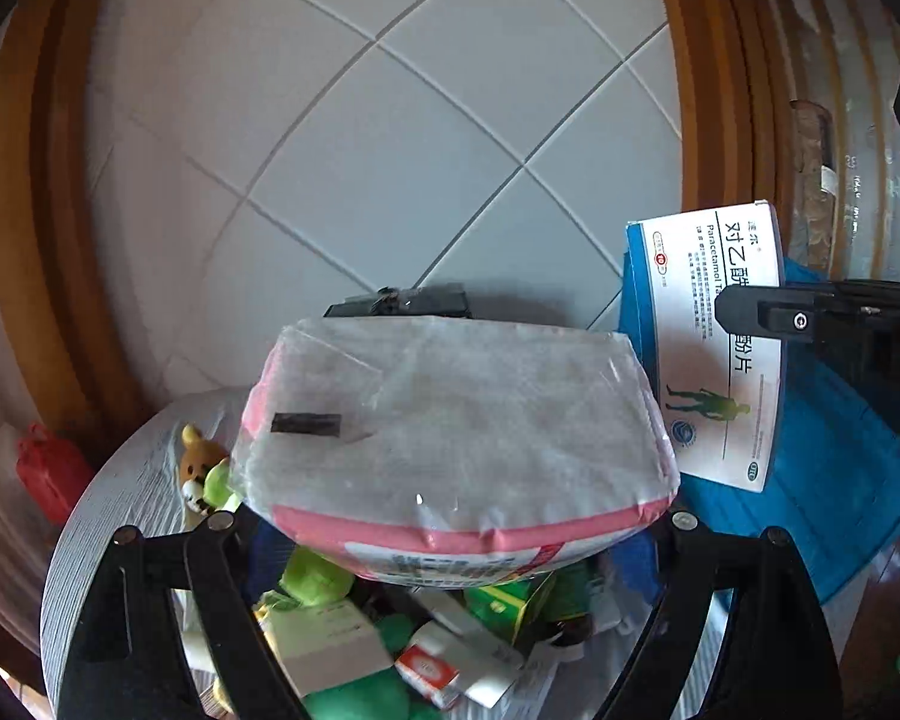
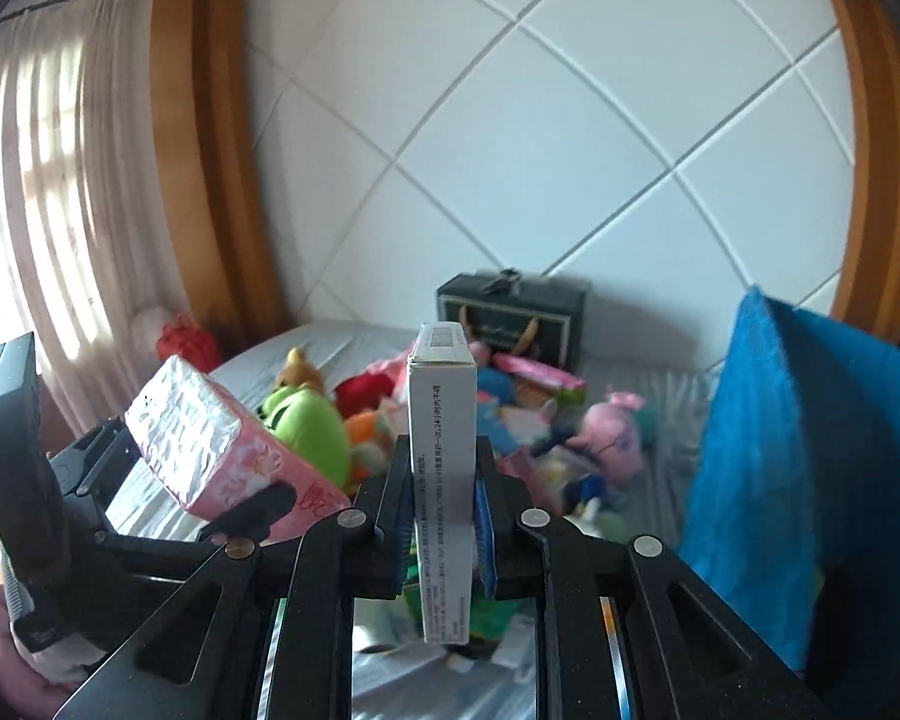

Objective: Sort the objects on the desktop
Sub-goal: 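Carry the tissue pack and white box over the blue crate with both tools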

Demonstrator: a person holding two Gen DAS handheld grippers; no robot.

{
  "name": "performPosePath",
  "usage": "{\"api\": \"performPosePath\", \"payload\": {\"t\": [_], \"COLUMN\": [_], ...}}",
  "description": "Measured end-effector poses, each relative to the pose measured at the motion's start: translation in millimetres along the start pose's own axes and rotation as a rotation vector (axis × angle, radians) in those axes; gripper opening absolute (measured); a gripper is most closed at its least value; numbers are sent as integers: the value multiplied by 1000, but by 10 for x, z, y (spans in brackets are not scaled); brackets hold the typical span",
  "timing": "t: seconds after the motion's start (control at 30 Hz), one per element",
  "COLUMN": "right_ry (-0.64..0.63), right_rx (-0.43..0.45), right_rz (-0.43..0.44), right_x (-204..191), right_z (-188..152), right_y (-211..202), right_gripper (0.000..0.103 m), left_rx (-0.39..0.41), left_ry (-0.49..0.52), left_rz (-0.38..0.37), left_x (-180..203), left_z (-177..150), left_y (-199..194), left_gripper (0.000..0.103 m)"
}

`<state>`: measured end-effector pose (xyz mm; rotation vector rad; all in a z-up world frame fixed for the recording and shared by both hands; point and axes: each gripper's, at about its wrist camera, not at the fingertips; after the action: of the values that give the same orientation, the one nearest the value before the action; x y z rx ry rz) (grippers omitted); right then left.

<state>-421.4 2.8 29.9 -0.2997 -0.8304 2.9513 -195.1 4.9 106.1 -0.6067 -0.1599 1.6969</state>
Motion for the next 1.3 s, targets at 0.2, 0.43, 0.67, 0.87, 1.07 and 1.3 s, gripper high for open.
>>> {"api": "performPosePath", "payload": {"t": [0.2,0.43,0.67,0.87,1.07,1.3], "right_ry": [-5,13,54,65,111,293], "right_rx": [111,141,-89,-435,-717,-1034], "right_rz": [-152,-398,-527,-545,-449,-375], "right_x": [659,1814,3173,3825,4056,4416], "right_z": [593,1097,1087,457,66,-624], "right_y": [-522,-851,-389,35,231,454], "right_gripper": [17,17,17,17,17,17], "left_rx": [76,107,-98,-416,-758,-1095], "left_ry": [49,98,230,380,406,507], "left_rz": [-141,-302,-416,-520,-596,-589], "left_x": [681,1696,2926,3644,3961,4297], "left_z": [956,1997,2375,1944,1398,656], "left_y": [199,508,1219,1764,2107,2345], "left_gripper": [86,86,86,86,86,87]}}
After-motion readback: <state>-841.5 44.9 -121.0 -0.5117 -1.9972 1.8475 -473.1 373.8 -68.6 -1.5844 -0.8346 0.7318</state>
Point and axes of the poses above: each gripper's, at about its wrist camera, not at the fingertips, and y roughly the way its jaws point, x to its right, z to its top, and after that the axes turned 15 degrees about y, right-handed
